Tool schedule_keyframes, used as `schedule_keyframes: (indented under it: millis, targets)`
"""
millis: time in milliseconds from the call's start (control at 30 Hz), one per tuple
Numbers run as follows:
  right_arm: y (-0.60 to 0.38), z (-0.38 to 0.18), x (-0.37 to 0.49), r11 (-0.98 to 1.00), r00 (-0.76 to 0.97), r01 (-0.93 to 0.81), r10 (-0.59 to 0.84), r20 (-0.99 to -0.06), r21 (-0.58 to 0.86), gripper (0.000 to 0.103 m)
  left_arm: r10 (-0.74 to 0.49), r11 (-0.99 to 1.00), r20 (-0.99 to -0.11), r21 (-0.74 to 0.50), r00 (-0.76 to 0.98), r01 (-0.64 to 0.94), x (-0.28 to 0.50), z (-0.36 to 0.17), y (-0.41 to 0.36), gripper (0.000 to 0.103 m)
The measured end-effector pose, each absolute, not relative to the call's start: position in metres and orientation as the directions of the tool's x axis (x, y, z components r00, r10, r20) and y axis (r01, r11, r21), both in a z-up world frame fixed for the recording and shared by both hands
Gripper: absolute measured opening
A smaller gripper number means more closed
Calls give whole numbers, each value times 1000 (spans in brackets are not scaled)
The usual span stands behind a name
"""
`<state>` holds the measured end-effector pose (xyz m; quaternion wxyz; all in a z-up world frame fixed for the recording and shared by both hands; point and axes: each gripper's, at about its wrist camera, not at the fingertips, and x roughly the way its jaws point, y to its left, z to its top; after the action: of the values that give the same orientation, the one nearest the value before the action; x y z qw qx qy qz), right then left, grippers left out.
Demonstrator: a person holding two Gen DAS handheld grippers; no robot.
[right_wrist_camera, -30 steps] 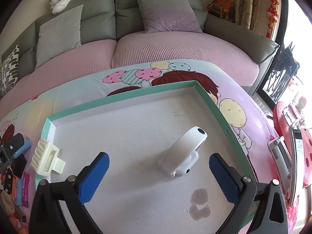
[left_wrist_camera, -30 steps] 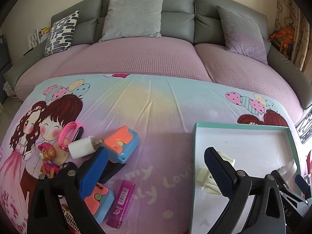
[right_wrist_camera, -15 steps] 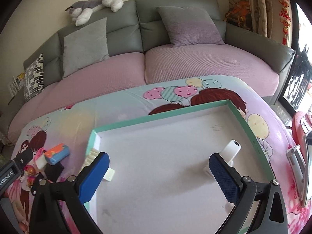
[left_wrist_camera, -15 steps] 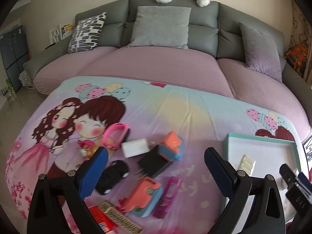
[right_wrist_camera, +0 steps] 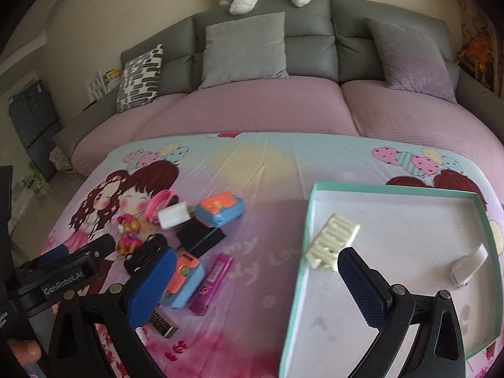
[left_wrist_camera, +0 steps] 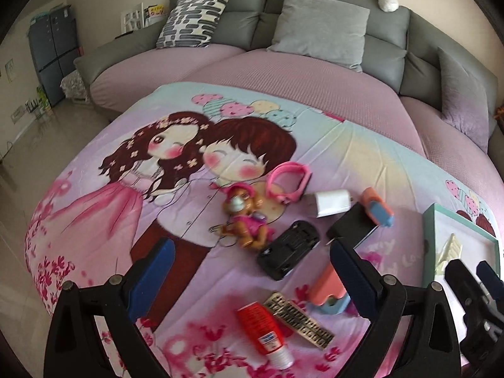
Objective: Organize rigid objects
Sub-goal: 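Move both tools back over the remaining objects on the bed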
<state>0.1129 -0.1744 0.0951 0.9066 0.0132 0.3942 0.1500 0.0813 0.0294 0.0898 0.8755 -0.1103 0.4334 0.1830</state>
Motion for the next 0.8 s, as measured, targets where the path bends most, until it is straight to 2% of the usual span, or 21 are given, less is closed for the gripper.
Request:
schedule_keyframes:
  millis: [400,567,800]
  targets:
    - [-101,54,90,903,512,-426,296,-806,61,103,171,885,-873,-68,456,-460,51,50,69,99]
    - [-103,52,90,908,519,-419,252,-817,14,103,78,901,-878,-139,471,-410,43,43,69,99]
    - [-131,54,99,946,542,-325,197,-817,13,103,49,911,-892,-145,450,-386,42,33,70,99]
